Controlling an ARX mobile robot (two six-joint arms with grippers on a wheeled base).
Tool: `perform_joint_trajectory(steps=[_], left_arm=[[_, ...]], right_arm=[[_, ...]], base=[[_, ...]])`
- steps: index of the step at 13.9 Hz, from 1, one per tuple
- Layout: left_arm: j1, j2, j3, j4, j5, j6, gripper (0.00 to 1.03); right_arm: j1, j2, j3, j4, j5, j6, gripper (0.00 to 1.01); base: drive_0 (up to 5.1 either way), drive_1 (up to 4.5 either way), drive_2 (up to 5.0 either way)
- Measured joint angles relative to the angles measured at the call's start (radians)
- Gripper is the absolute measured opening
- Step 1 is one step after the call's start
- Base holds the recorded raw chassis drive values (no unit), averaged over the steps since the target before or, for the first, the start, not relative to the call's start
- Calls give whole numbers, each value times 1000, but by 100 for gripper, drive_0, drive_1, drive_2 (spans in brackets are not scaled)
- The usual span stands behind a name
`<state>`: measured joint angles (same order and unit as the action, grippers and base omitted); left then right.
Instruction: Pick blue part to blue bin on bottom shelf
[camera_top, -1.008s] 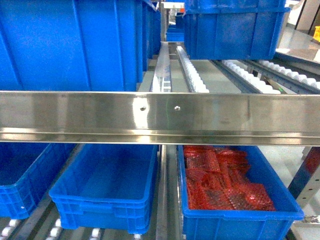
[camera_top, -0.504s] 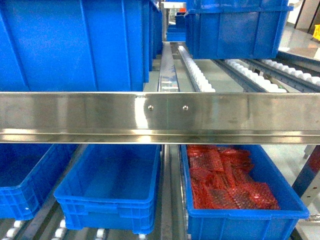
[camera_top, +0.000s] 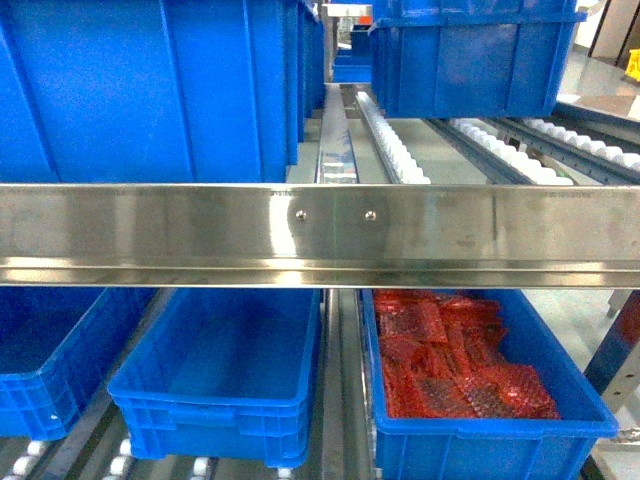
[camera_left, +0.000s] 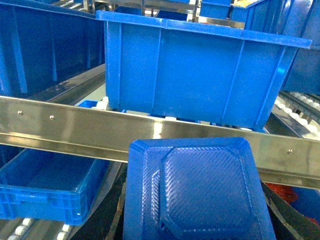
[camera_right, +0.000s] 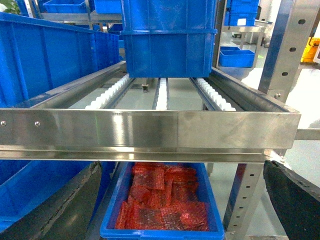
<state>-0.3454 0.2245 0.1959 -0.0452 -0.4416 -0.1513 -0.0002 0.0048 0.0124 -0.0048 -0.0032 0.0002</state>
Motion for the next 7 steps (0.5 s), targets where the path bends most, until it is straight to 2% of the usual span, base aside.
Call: perform_joint_trajectory(steps=[7], left_arm=[[0, 1, 0, 0, 0, 0, 43]], right_arm=[[0, 0, 0, 1, 3, 0, 98]], base=[[-505, 240, 240]])
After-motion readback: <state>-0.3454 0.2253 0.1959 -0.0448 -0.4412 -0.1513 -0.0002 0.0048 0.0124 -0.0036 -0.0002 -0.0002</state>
